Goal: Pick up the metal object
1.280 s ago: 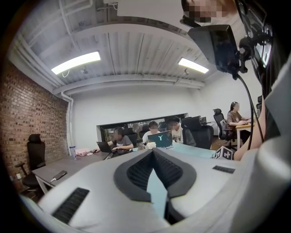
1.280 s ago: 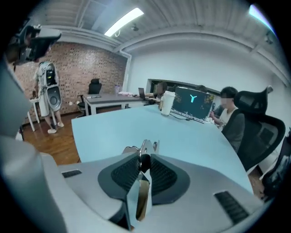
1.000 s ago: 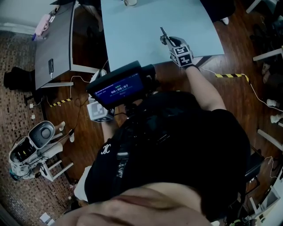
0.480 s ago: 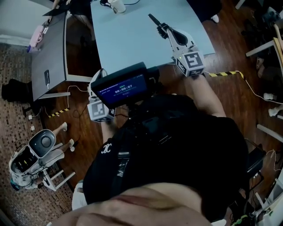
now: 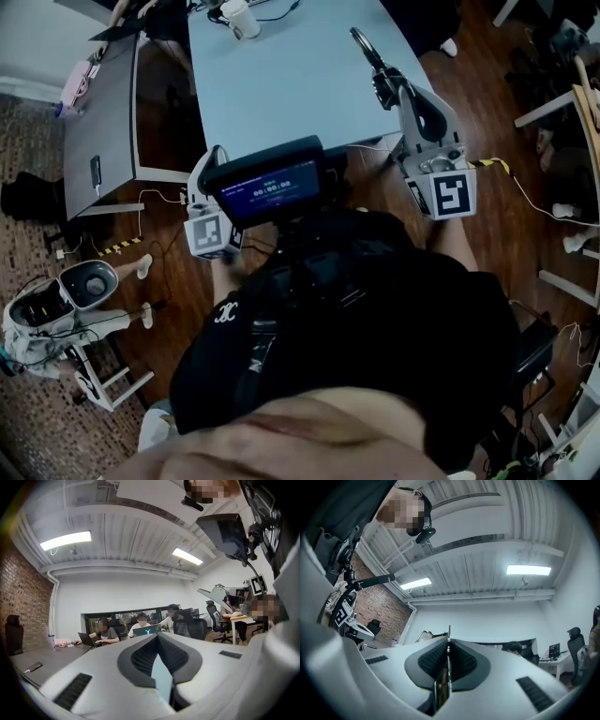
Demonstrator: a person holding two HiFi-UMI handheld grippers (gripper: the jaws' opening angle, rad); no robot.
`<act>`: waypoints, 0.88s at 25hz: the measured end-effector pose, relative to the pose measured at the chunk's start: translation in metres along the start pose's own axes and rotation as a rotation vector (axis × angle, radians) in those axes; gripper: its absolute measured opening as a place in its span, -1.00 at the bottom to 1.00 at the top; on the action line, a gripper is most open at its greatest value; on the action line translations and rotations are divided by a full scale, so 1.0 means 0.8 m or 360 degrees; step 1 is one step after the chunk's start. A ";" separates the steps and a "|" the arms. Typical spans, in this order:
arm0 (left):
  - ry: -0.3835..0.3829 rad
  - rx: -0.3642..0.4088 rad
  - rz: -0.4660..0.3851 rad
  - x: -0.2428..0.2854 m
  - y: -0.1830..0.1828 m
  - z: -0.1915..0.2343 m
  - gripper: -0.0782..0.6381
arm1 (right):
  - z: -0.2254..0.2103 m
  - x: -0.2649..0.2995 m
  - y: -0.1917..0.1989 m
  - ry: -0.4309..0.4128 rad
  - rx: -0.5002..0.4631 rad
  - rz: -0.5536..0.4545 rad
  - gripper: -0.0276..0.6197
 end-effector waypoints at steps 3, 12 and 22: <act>-0.0004 0.0009 -0.0014 0.007 -0.005 -0.011 -0.78 | -0.017 -0.016 0.006 0.0026 0.0000 0.0019 -0.97; -0.0060 0.0038 0.0001 0.003 0.002 -0.060 -0.78 | -0.055 -0.071 0.012 -0.0016 0.0048 0.0075 -0.97; -0.0021 0.0067 -0.0107 -0.079 -0.008 -0.073 -0.78 | -0.010 -0.166 -0.037 0.0056 -0.0014 0.0020 -0.97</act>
Point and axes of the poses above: the fingertips, and each gripper's own axes: x forward along the fingers, z to its left, y out of its underside, the point moved 6 cm from there along -x, backward along the fingers, and after that the axes turned 2 degrees about z, right-handed, at the moved point
